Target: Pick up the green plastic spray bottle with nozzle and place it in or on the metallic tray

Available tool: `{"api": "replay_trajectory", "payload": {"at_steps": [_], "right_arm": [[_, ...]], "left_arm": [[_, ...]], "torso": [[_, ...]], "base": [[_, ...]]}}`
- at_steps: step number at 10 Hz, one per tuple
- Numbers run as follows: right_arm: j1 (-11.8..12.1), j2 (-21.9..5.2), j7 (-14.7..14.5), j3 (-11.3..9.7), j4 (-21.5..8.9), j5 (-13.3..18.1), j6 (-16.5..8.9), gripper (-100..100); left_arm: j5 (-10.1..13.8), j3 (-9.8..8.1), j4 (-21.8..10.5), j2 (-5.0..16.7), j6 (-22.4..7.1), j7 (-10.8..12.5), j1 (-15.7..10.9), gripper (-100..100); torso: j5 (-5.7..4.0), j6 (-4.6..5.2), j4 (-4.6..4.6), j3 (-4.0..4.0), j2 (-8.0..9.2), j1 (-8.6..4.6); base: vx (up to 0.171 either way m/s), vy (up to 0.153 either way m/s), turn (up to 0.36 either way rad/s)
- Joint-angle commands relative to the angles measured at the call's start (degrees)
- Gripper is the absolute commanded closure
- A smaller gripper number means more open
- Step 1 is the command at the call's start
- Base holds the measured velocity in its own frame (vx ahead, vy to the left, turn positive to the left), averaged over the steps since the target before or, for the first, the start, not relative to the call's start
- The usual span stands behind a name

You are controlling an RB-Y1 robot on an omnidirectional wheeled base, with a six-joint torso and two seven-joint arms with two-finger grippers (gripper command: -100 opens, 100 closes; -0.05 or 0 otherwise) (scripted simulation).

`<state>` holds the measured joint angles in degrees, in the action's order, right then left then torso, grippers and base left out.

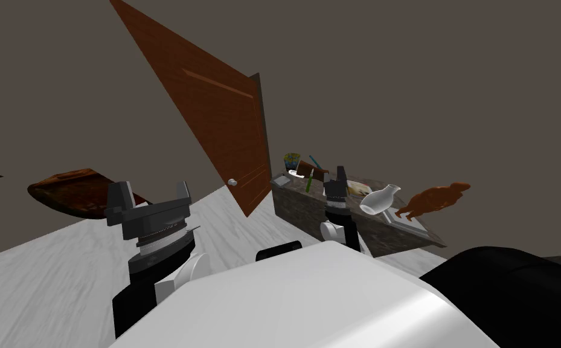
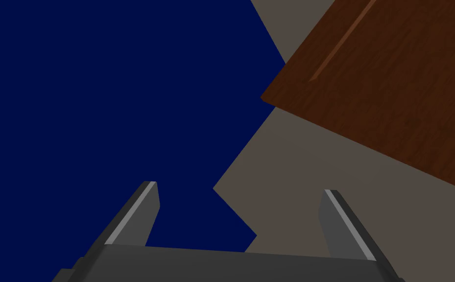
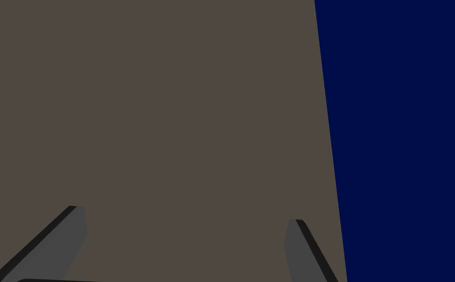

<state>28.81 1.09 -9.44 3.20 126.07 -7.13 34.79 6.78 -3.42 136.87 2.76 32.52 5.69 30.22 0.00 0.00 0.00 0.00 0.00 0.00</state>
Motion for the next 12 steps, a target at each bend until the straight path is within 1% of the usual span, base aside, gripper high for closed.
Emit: {"api": "replay_trajectory", "payload": {"at_steps": [1,3,5,6,9,12], "right_arm": [[0.1,-2.1,-0.2,0.3,-0.4,0.1,-0.1,-100],[0.3,-4.9,-0.7,0.8,-1.4,0.3,-0.2,-100],[0.6,-7.0,-1.4,1.7,-2.8,0.6,-0.4,-100],[1.1,-8.4,-2.4,2.9,-4.7,1.0,-0.5,-100],[1.9,-9.5,-4.1,5.0,-8.0,1.6,-0.7,-100],[2.9,-9.6,-6.1,7.4,-11.7,2.4,-1.0,-100]], "left_arm": [[0.0,0.0,0.0,0.0,0.0,0.0,0.0,0],[0.0,0.0,0.0,0.0,0.0,0.0,0.0,0],[0.0,0.0,0.0,0.0,0.0,0.0,0.0,0],[0.0,0.0,0.0,0.0,0.0,0.0,0.0,0],[0.0,0.01,0.0,0.0,0.0,0.0,0.0,0],[0.0,0.0,0.0,0.0,0.0,0.0,0.0,0]], "torso": [[0.0,0.0,0.0,0.0,0.0,0.0],[0.01,0.0,-0.01,-0.02,-0.03,0.04],[0.02,0.0,-0.01,-0.03,-0.06,0.1],[0.03,0.0,-0.01,-0.03,-0.06,0.12],[0.06,-0.01,-0.02,-0.04,-0.06,0.27],[0.05,0.0,-0.01,-0.03,-0.05,0.22]], "base": [[0.005,0.008,0.009],[0.011,0.026,0.015],[0.016,0.035,0.028],[0.016,0.071,0.063],[0.016,0.071,0.053],[0.016,0.065,0.053]]}}
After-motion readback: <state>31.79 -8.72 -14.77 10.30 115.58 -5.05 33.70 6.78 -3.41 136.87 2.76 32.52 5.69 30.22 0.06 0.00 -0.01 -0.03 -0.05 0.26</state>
